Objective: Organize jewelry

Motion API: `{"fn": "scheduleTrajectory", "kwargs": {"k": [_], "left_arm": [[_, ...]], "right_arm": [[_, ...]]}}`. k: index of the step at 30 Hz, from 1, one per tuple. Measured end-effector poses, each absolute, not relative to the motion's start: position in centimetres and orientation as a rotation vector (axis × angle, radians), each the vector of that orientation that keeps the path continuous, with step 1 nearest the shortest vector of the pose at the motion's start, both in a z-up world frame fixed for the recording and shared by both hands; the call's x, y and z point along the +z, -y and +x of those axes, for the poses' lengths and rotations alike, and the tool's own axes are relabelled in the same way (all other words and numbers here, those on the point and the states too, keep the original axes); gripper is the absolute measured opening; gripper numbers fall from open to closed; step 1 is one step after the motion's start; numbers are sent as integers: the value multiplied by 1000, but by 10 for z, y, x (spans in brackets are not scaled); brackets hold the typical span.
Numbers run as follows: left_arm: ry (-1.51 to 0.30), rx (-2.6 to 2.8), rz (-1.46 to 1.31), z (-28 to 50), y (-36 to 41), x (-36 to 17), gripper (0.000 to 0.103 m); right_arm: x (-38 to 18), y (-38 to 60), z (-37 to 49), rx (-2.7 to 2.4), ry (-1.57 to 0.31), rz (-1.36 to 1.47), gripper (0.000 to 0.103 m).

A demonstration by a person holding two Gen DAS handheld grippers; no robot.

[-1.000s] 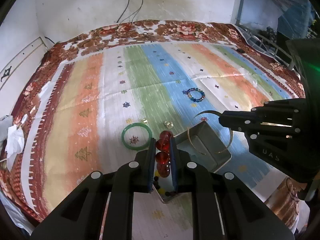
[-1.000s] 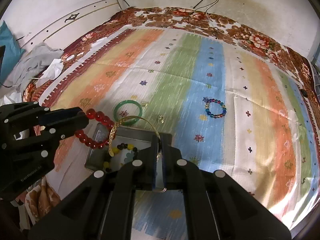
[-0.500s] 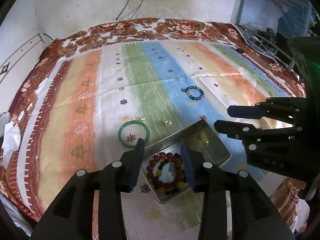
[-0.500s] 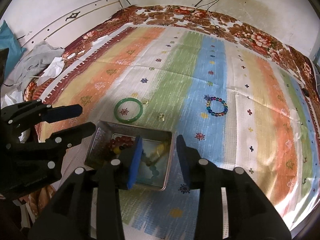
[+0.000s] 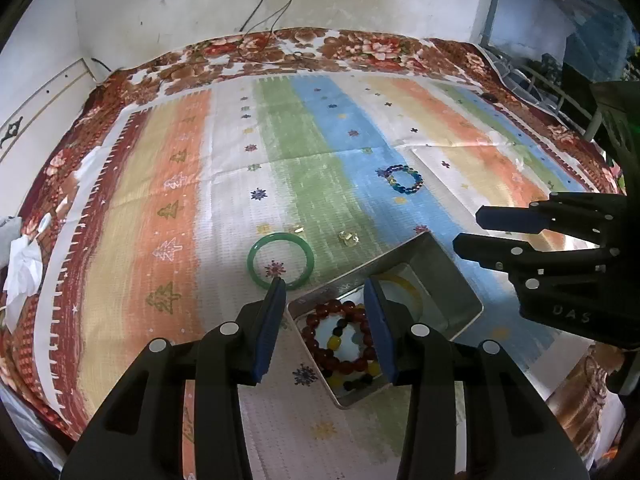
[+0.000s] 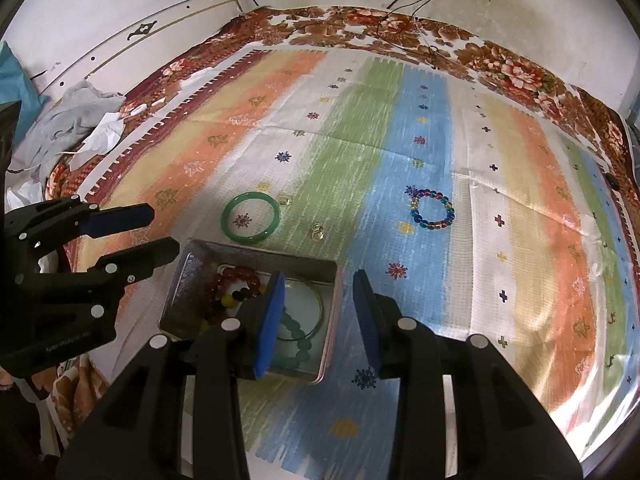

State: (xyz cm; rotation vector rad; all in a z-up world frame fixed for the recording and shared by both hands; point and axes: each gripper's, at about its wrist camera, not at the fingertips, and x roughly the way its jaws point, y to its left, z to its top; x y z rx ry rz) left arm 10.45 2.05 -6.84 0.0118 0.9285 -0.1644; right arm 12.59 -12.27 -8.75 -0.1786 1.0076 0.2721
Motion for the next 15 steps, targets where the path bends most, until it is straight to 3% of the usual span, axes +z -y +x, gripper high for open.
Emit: {"fn": "scheduleTrajectory", "kwargs": {"k": [15], "left_arm": [[-951, -159, 14, 123, -26, -74, 40]], "right_arm": [[-93, 133, 149, 264, -1022, -172, 37]]}}
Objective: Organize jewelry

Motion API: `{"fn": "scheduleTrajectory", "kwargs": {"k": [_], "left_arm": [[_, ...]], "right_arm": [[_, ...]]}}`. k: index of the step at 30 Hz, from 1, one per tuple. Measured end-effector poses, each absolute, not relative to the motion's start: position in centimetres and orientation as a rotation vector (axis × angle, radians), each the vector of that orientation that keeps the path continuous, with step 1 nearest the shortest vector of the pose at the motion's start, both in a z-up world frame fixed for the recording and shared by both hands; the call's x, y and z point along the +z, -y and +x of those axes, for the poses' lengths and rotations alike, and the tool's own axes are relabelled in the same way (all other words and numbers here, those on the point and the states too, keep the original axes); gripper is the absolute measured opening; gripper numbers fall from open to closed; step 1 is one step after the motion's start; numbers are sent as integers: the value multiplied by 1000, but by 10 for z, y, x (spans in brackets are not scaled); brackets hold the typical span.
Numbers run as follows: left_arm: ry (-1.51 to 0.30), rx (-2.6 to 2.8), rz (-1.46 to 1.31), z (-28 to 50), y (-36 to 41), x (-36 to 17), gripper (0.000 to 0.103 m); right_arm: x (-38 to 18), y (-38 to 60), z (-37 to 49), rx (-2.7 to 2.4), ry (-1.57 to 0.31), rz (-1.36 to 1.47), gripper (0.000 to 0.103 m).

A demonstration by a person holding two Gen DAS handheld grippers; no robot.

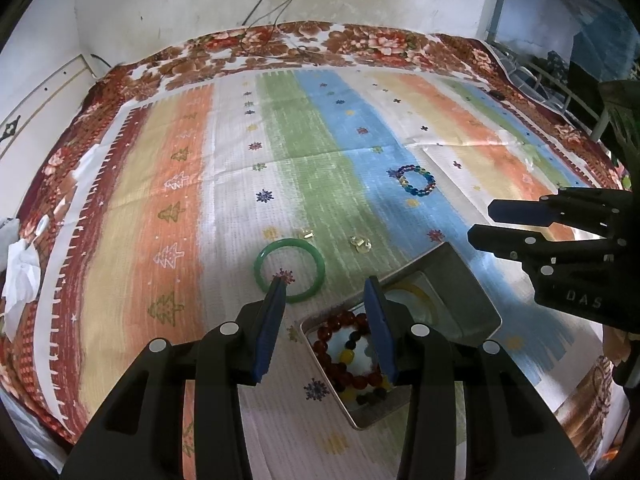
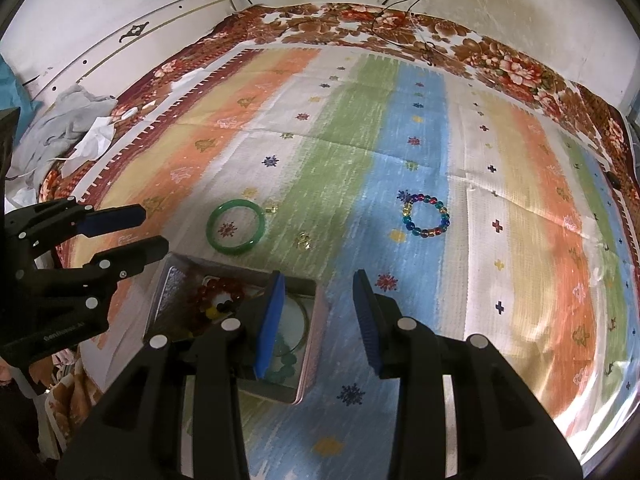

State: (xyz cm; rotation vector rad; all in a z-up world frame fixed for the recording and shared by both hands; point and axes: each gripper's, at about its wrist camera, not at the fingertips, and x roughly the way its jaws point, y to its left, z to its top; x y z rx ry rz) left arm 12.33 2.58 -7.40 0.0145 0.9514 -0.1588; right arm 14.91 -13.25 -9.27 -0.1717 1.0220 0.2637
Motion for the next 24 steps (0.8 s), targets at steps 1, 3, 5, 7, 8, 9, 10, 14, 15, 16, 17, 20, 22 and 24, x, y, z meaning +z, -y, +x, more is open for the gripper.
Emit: {"fn": "scheduleTrajectory", "kwargs": {"k": [1, 3, 5, 7, 8, 9, 10, 14, 15, 16, 17, 20, 22, 24], "left_arm": [[-954, -158, 15, 125, -26, -75, 40], [-960, -155, 13, 129, -28, -76, 40], [-966, -150, 15, 133, -30, -78, 40], [-974, -148, 13, 138, -33, -80, 40], [-976, -145, 12, 140, -35, -80, 40], [-979, -144, 9, 142, -37, -82, 40], [-985, -143, 7, 145, -38, -84, 40], [-1001, -138, 2, 156, -44, -90, 40], [-1007, -138, 2, 159, -45, -92, 40], [-1011, -139, 2, 161, -46, -93, 40], [-1015, -139, 2, 163, -47, -95, 40], [-1031, -135, 11, 172, -51, -100, 42], [-1045, -127, 30, 177, -52, -105, 43], [-1057, -128, 36, 182, -54, -110, 43]], "right_arm": [[-93, 133, 152, 264, -1026, -172, 37], [-94, 134, 157, 266, -1031, -175, 37], [-95, 134, 163, 269, -1036, -173, 37], [-96, 134, 167, 281, -1043, -163, 37], [-96, 134, 169, 281, -1044, -168, 37], [-97, 133, 172, 279, -1044, -177, 37], [-98, 133, 174, 281, -1048, -180, 37], [-106, 132, 188, 284, -1076, -193, 37], [-108, 132, 192, 285, -1083, -195, 37], [-110, 132, 195, 286, -1087, -199, 37], [-112, 132, 200, 293, -1096, -201, 37], [-118, 132, 214, 366, -1147, -177, 43], [-122, 129, 220, 393, -1164, -202, 47], [-126, 127, 228, 415, -1183, -212, 47]]}}
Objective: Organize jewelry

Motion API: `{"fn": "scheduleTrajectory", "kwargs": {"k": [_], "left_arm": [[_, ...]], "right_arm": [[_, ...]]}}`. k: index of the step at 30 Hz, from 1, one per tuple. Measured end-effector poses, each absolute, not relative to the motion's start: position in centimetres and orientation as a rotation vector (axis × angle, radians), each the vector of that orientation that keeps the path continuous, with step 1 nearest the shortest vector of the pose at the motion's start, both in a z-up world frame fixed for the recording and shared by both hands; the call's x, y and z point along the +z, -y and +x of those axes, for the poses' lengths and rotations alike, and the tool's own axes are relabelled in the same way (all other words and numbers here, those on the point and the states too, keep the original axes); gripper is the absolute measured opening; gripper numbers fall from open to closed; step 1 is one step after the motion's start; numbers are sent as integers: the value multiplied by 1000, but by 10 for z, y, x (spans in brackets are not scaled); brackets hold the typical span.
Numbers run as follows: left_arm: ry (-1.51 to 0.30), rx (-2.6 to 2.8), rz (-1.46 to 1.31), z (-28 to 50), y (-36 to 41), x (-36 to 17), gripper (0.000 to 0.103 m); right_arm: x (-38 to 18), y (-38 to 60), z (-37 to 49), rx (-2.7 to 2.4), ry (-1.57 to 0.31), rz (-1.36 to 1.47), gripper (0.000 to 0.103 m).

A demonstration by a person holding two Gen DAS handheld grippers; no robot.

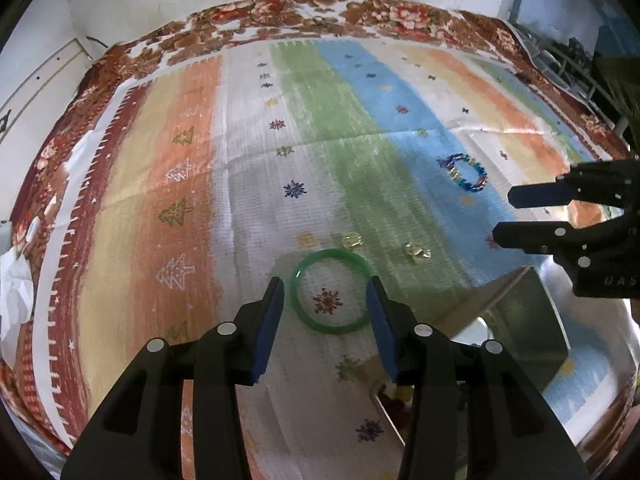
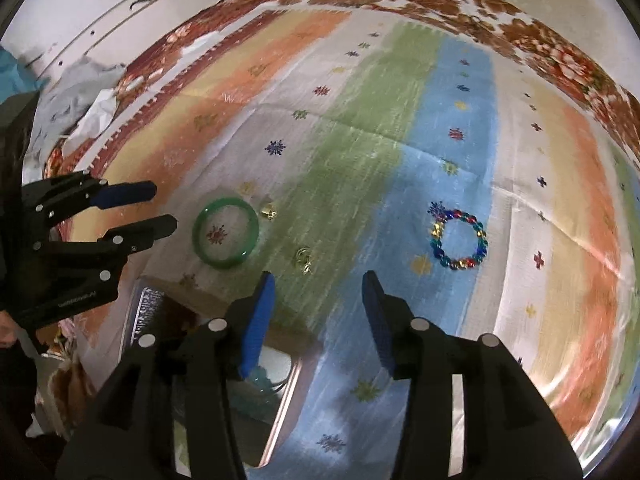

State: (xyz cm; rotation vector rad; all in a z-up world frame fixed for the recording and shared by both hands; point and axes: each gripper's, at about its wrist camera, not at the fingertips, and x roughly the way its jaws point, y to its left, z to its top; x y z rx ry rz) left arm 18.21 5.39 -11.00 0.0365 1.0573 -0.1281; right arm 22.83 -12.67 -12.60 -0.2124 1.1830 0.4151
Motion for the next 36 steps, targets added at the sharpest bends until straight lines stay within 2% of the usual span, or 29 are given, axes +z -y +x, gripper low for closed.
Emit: {"fn": "scheduleTrajectory", "kwargs": {"k": [24, 36], "left_arm": [[-1127, -151, 18, 222, -73, -144, 43], [-1195, -190, 70, 223, -68, -170, 42]], "right_arm": [[-182, 92, 280, 528, -1349, -304, 48], [-210, 87, 280, 527, -1407, -350, 48]]}}
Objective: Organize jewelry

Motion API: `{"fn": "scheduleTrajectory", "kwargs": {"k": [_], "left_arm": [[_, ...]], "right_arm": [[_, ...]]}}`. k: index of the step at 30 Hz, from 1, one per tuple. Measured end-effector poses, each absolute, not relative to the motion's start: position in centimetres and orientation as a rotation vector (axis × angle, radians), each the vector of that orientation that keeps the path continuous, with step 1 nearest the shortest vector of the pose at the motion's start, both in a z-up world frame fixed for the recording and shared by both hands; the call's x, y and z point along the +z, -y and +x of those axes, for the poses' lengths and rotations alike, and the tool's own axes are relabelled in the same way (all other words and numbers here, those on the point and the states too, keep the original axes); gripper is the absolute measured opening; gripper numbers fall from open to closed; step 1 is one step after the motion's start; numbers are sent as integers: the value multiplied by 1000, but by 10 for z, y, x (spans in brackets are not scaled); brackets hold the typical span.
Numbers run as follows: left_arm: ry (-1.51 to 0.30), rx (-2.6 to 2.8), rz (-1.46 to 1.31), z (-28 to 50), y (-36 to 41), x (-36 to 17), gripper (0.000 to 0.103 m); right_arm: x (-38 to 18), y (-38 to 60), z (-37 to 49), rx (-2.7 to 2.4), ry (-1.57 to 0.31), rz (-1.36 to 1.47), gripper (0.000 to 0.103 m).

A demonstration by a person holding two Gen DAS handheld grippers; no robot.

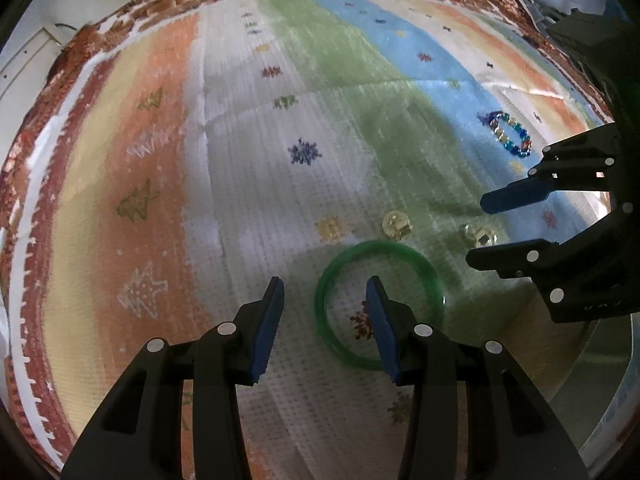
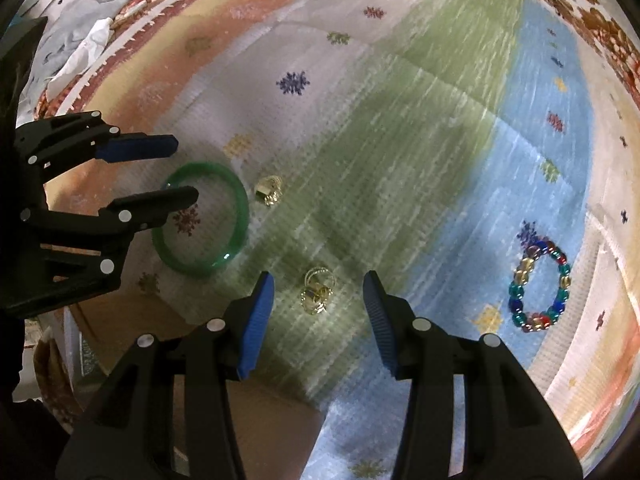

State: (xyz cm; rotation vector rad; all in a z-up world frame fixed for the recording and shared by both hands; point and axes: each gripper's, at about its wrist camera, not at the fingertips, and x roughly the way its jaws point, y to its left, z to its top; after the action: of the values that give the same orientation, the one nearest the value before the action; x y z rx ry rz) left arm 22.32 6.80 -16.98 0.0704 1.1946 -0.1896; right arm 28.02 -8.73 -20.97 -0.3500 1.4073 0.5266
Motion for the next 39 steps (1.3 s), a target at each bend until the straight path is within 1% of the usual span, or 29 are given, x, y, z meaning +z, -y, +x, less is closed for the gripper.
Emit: {"fn": "scheduleTrajectory", "kwargs": {"k": [3, 5, 8, 9, 10, 11, 12, 13, 14, 15, 24, 39], "left_arm": [[-1201, -186, 75, 225, -69, -173, 37], [-1203, -183, 79, 225, -70, -173, 33], [-1204, -174, 100, 225, -70, -176, 26], [-1202, -171, 116, 224, -69, -177, 24], [-1202, -175, 121, 224, -68, -177, 18], [-1205, -182, 122, 224, -68, -178, 15], [-1208, -188, 120, 224, -68, -178, 9], [-1210, -192, 113, 224, -68, -178, 7], [-1211, -192, 114, 224, -68, -178, 7], [-1210, -191, 116, 224, -68, -178, 7], [-1189, -172, 38, 220, -76, -171, 7], [-1136, -160, 29, 211, -76, -142, 7]], "right_arm": [[-212, 86, 281, 528, -1409, -363, 48], [-213, 86, 281, 531, -1407, -369, 49], [-214, 86, 280, 527, -1402, -377, 47], [-214, 87, 280, 522, -1400, -375, 45], [-215, 86, 280, 517, -1398, -379, 40], [-215, 87, 281, 509, -1395, -383, 38], [-217, 82, 283, 496, -1393, -383, 32], [-217, 83, 284, 489, -1389, -382, 24], [-216, 84, 285, 480, -1386, -377, 18], [-216, 86, 286, 477, -1387, -363, 17], [-209, 94, 287, 463, -1357, -370, 16], [-174, 100, 262, 467, -1299, -351, 16]]}}
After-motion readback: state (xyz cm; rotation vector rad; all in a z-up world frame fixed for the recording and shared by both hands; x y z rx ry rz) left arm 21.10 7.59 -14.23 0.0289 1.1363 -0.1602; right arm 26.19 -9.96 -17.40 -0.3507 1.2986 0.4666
